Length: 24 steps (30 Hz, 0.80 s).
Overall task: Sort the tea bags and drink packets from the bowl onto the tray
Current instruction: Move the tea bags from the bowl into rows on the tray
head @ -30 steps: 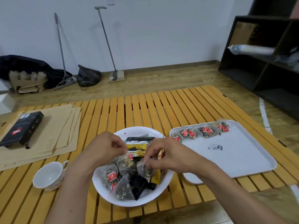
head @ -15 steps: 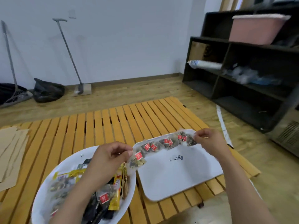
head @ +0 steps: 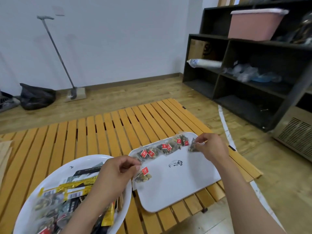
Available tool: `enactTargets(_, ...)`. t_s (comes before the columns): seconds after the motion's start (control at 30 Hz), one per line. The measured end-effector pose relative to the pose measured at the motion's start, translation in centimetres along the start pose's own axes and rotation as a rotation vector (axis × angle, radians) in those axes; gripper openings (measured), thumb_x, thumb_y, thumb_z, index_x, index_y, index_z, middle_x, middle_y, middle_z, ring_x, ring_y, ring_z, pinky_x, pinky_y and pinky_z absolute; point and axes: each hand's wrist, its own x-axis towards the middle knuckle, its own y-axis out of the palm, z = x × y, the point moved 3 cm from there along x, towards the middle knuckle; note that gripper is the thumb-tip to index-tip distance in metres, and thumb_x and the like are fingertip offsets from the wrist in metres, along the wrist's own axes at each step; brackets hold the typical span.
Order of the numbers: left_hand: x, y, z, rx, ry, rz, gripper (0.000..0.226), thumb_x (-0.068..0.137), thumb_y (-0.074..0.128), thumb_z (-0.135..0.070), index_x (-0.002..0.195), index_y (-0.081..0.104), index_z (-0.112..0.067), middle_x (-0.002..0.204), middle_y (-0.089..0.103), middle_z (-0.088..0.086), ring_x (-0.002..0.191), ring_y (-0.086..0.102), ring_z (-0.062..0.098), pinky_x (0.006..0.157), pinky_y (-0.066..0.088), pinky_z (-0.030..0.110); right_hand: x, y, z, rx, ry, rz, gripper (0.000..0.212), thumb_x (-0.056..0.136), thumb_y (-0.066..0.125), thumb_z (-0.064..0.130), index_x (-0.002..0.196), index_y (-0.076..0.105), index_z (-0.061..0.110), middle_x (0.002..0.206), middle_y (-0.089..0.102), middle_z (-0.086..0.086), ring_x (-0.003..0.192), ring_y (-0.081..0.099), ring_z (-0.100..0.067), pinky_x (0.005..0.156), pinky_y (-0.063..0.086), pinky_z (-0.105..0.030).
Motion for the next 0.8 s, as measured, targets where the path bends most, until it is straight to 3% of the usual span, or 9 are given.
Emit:
enactTargets(0.13, -0.3, -0.2, 0.0, -0.029, -0.020, -0.009, 0.016, 0.091, 0.074, -0.019, 0.083, 0.077, -0.032, 0.077, 0.076, -0.014, 0.075, 0.069, 0.002, 0.067, 0.048, 0.018, -0.1, -0.8, 0.1, 0.086, 0.031, -0.183, 0.004, 0.083, 0.074, 0.025, 0.083, 0.071, 0.023, 0.075, 0.070, 0.008, 0.065, 0.063, -0.014, 0.054, 0.052, -0.030)
enactTargets(0.27, -0.4, -0.3, 0.0, -0.028, -0.021, -0.010, 0.014, 0.091, 0.074, -0.020, 0.083, 0.077, -0.031, 0.076, 0.076, -0.012, 0.075, 0.070, 0.004, 0.068, 0.049, 0.021, -0.2, -0.7, -0.2, 0.082, 0.016, -0.334, 0.006, 0.085, 0.071, 0.018, 0.083, 0.067, 0.021, 0.082, 0.070, 0.005, 0.063, 0.062, -0.015, 0.051, 0.044, -0.026)
enactTargets(0.37, -0.3, -0.2, 0.0, -0.028, -0.019, -0.008, 0.014, 0.090, 0.075, -0.020, 0.082, 0.077, -0.032, 0.076, 0.076, -0.010, 0.075, 0.070, 0.006, 0.069, 0.051, 0.023, -0.2, 1.3, -0.3, 0.004, -0.036, -0.183, 0.016, 0.076, 0.081, 0.019, 0.086, 0.069, 0.022, 0.095, 0.069, 0.000, 0.075, 0.064, -0.017, 0.062, 0.054, -0.031)
enactTargets(0.43, -0.3, -0.2, -0.1, -0.027, -0.018, -0.011, 0.015, 0.090, 0.075, -0.020, 0.082, 0.077, -0.032, 0.077, 0.076, -0.010, 0.075, 0.070, 0.005, 0.068, 0.050, 0.022, -0.4, 2.1, -0.1, 0.030, -0.016, -0.033, 0.026, 0.069, 0.090, 0.028, 0.084, 0.070, 0.021, 0.091, 0.069, 0.001, 0.079, 0.066, -0.018, 0.068, 0.056, -0.032)
enactTargets(0.57, -0.4, -0.2, -0.1, -0.033, -0.019, -0.012, 0.014, 0.090, 0.075, -0.020, 0.083, 0.077, -0.031, 0.077, 0.076, -0.013, 0.075, 0.069, 0.003, 0.066, 0.047, 0.018, -0.4, 1.1, -0.2, 0.176, 0.087, -0.005, 0.024, 0.069, 0.090, 0.032, 0.070, 0.070, 0.019, 0.075, 0.071, 0.008, 0.069, 0.065, -0.011, 0.056, 0.050, -0.027)
enactTargets(0.7, -0.4, -0.4, 0.0, -0.041, -0.018, -0.007, 0.015, 0.091, 0.074, -0.019, 0.082, 0.077, -0.031, 0.075, 0.075, -0.012, 0.072, 0.068, 0.002, 0.065, 0.046, 0.016, -0.1, -0.5, -0.8, 0.179, 0.161, -0.120, 0.033, 0.076, 0.085, 0.040, 0.092, 0.064, 0.019, 0.086, 0.070, 0.003, 0.075, 0.065, -0.018, 0.055, 0.043, -0.027)
enactTargets(0.8, -0.5, -0.4, 0.0, -0.033, -0.017, -0.009, 0.015, 0.090, 0.075, -0.019, 0.083, 0.077, -0.031, 0.077, 0.075, -0.014, 0.073, 0.068, 0.002, 0.066, 0.047, 0.016, 0.1, 0.1, -1.3, 0.174, 0.180, -0.073, 0.048, 0.081, 0.080, 0.043, 0.119, 0.062, 0.019, 0.095, 0.068, 0.002, 0.083, 0.066, -0.020, 0.055, 0.041, -0.026)
